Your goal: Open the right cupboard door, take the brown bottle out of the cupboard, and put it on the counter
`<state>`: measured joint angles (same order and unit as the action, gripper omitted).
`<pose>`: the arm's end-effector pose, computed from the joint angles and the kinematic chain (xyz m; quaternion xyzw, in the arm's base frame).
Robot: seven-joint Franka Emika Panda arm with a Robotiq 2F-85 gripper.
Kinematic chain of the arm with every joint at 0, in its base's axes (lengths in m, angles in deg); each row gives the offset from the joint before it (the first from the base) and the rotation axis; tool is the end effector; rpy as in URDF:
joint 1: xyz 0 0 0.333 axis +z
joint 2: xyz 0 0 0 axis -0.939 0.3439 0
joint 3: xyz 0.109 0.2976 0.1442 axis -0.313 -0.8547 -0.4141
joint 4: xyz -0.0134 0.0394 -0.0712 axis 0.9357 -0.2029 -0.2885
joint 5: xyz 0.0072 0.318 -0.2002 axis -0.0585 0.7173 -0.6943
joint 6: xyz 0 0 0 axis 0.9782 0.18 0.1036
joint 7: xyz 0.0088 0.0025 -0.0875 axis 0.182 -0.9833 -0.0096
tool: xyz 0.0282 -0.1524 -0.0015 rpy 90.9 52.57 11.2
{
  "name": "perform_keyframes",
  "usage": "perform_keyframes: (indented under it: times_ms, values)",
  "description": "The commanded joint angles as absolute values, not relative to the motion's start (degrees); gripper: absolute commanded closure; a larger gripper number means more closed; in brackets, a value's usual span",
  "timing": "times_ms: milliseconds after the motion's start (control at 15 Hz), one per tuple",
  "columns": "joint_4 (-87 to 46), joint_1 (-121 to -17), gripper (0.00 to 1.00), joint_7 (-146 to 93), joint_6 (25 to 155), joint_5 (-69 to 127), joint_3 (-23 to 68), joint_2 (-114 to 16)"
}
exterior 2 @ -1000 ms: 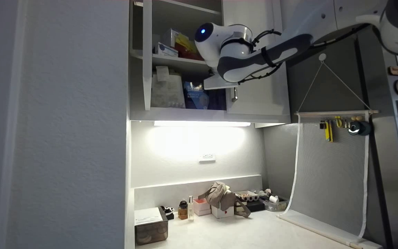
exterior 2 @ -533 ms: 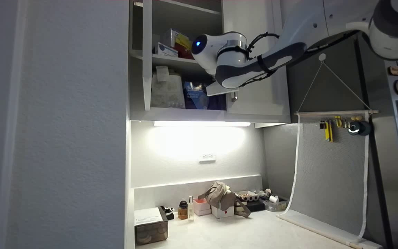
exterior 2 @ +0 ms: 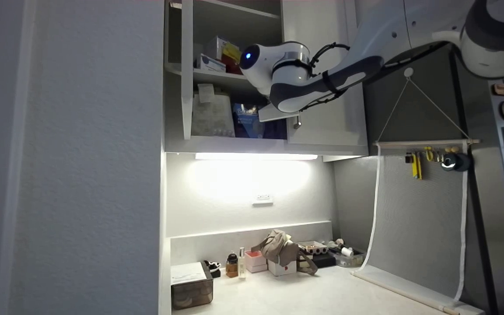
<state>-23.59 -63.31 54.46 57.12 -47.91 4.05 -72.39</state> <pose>0.5332 0.0766 0.7590 0.6684 -0.3517 0.5726 0.3189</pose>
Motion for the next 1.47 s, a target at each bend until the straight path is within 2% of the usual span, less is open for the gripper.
perform_keyframes:
  times_ms: [0,67,133,733,1000,1400]
  values:
    - [-22.93,-62.63,0.09,53.36,53.91,-49.80,5.29,-73.51]
    - [-23.41,-62.84,0.03,53.33,52.80,-50.79,5.43,-74.08]
    - [-24.18,-63.06,0.00,53.19,51.35,-52.12,5.60,-74.93]
    - [-28.81,-62.24,0.00,46.14,38.28,-59.16,5.41,-82.36]
    - [-31.97,-60.65,0.00,43.58,36.93,-55.41,5.66,-87.32]
    - [-29.58,-59.55,0.00,39.63,35.46,-45.05,6.88,-91.80]
